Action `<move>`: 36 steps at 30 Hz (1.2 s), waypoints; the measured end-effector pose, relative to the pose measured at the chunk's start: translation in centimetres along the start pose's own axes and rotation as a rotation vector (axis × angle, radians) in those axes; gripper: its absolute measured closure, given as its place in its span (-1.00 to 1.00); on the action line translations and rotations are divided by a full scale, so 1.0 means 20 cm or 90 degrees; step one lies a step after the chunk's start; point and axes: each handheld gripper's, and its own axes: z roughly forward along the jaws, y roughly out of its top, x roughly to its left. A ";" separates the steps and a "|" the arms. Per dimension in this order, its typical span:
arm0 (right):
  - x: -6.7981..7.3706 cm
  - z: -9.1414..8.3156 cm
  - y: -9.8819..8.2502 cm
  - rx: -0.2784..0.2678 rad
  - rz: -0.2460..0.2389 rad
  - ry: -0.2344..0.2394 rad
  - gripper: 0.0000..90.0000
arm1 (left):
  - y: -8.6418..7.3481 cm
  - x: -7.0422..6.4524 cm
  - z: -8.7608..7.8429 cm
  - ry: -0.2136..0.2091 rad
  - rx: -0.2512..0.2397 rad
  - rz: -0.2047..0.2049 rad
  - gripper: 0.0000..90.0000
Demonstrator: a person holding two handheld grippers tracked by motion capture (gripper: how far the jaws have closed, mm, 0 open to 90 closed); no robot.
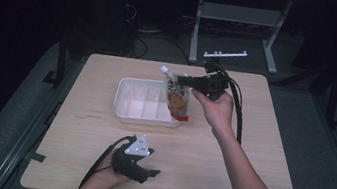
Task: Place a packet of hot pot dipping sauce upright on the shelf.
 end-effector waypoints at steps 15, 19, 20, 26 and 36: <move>-0.01 0.21 0.09 -0.013 0.011 -0.044 0.93 | 0.00 0.02 -0.02 0.003 -0.013 -0.007 -0.36; -0.04 0.26 0.09 -0.018 0.025 -0.056 0.93 | -0.01 0.03 -0.03 0.008 -0.016 -0.010 -0.36; -0.04 0.27 0.09 -0.018 0.026 -0.060 0.93 | -0.01 0.03 -0.03 0.008 -0.016 -0.010 -0.36; -0.06 0.34 0.08 -0.017 0.031 -0.091 0.92 | -0.01 0.03 -0.03 0.004 -0.021 -0.017 -0.36; -0.07 0.45 0.08 -0.015 0.047 -0.100 0.92 | -0.01 0.04 -0.04 0.007 -0.028 -0.020 -0.36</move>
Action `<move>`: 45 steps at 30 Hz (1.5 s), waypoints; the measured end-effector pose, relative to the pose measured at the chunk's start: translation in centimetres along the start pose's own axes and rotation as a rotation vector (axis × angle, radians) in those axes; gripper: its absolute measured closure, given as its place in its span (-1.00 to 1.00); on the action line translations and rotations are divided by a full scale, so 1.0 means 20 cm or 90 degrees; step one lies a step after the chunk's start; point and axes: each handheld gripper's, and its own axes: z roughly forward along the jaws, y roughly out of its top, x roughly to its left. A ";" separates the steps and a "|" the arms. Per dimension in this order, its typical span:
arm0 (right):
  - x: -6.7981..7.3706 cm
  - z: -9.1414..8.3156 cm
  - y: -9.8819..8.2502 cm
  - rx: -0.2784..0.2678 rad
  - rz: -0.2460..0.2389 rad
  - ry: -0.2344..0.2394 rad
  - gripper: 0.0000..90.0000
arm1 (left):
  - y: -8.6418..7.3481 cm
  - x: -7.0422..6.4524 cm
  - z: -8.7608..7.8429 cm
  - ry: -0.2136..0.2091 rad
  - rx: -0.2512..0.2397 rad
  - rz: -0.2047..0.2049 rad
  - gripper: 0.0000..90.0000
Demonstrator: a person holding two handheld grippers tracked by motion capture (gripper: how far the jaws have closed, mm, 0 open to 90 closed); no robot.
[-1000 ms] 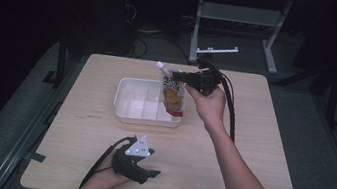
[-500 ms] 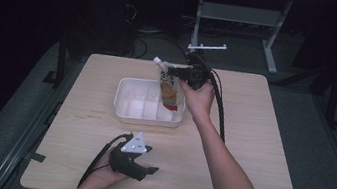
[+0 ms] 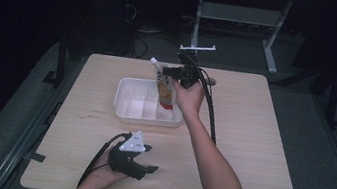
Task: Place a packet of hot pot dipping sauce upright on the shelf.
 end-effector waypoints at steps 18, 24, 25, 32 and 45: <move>0.00 0.11 -0.05 0.036 -0.013 -0.027 0.91 | 0.00 0.00 -0.01 0.005 -0.005 0.001 -0.36; 0.00 0.14 -0.08 0.057 -0.029 -0.033 0.89 | -0.01 0.01 -0.02 0.008 -0.004 -0.003 -0.36; 0.00 0.14 -0.09 0.059 -0.031 -0.034 0.89 | -0.01 0.01 -0.02 0.008 -0.004 -0.002 -0.36; -0.01 0.13 -0.10 0.068 -0.040 -0.034 0.87 | -0.01 0.01 -0.02 0.009 -0.005 -0.005 -0.36; -0.01 0.09 -0.12 0.120 -0.065 0.007 0.69 | -0.01 0.01 -0.01 0.008 0.000 -0.002 -0.36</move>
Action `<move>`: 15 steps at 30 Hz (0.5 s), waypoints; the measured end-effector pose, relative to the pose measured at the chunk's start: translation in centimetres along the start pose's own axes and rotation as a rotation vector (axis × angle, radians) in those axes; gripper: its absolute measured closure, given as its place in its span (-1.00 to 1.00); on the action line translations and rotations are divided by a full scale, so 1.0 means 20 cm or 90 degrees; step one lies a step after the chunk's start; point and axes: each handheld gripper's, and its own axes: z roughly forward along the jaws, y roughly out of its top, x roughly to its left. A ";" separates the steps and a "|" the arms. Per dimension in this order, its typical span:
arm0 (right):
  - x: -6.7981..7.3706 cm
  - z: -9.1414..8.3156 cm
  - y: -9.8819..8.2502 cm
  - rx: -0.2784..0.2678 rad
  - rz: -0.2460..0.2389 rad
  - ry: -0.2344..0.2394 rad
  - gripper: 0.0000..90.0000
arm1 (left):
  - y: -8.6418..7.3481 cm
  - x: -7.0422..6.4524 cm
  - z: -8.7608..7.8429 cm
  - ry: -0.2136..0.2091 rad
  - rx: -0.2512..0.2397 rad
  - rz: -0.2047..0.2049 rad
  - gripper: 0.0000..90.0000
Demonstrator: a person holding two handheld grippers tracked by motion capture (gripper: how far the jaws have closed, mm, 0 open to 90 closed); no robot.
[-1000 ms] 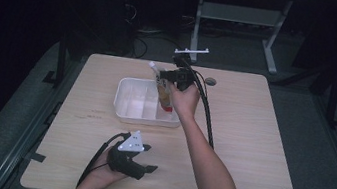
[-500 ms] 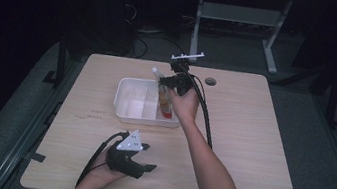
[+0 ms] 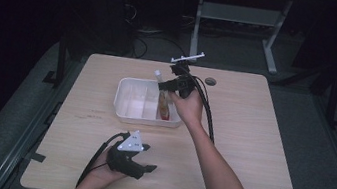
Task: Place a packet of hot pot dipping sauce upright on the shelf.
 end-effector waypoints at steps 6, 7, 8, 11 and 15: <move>0.01 -0.02 -0.02 0.009 -0.020 -0.001 0.65 | 0.00 0.01 -0.01 0.003 -0.003 -0.001 -0.36; 0.01 -0.02 -0.02 0.010 -0.021 0.001 0.65 | 0.00 0.01 -0.01 0.003 -0.002 0.000 -0.36; 0.01 -0.03 -0.02 0.011 -0.021 0.001 0.64 | 0.00 0.01 -0.01 0.004 -0.001 0.001 -0.36; 0.00 -0.04 -0.04 0.014 -0.022 0.005 0.62 | -0.01 0.01 -0.01 0.005 -0.001 0.000 -0.36; -0.02 -0.06 -0.05 0.016 -0.021 0.010 0.59 | -0.01 0.01 0.00 0.006 -0.002 -0.001 -0.36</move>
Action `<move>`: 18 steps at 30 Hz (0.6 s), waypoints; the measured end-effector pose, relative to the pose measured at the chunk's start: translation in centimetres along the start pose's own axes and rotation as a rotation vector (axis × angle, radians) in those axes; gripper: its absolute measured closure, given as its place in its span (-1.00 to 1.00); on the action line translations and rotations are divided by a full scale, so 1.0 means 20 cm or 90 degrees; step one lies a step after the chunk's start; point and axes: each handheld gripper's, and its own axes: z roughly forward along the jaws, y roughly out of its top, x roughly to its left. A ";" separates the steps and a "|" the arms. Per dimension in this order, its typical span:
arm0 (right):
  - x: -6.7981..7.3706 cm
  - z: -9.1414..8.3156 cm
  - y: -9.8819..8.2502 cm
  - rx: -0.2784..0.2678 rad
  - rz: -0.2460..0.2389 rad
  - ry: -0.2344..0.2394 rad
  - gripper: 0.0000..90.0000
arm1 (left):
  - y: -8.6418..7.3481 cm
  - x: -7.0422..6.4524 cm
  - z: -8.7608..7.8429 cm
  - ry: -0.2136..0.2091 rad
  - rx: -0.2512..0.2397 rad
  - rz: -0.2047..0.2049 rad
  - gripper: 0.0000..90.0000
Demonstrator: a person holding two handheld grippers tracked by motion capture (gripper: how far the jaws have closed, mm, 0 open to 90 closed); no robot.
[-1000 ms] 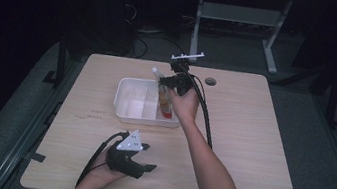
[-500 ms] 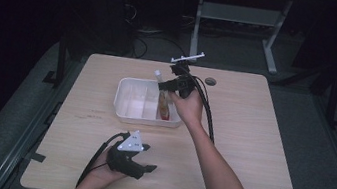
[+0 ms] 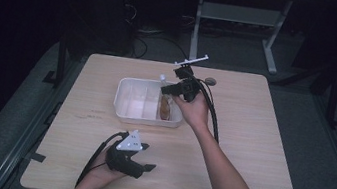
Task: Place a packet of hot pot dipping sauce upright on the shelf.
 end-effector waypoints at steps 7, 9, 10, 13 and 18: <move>-0.01 -0.02 -0.02 0.003 -0.007 0.018 0.52 | 0.00 0.00 0.01 -0.001 0.004 0.003 -0.37; -0.01 -0.03 -0.02 0.004 -0.012 0.018 0.50 | 0.00 0.00 0.00 0.001 0.006 0.005 -0.37; -0.01 -0.03 -0.02 0.003 -0.010 0.023 0.49 | 0.00 0.00 0.00 0.001 0.006 0.005 -0.37; -0.02 -0.05 -0.04 0.002 -0.012 0.034 0.44 | 0.00 0.00 0.00 0.002 0.003 0.003 -0.37; -0.04 -0.08 -0.07 0.000 -0.014 0.048 0.37 | -0.01 0.01 -0.01 0.007 0.003 0.001 -0.37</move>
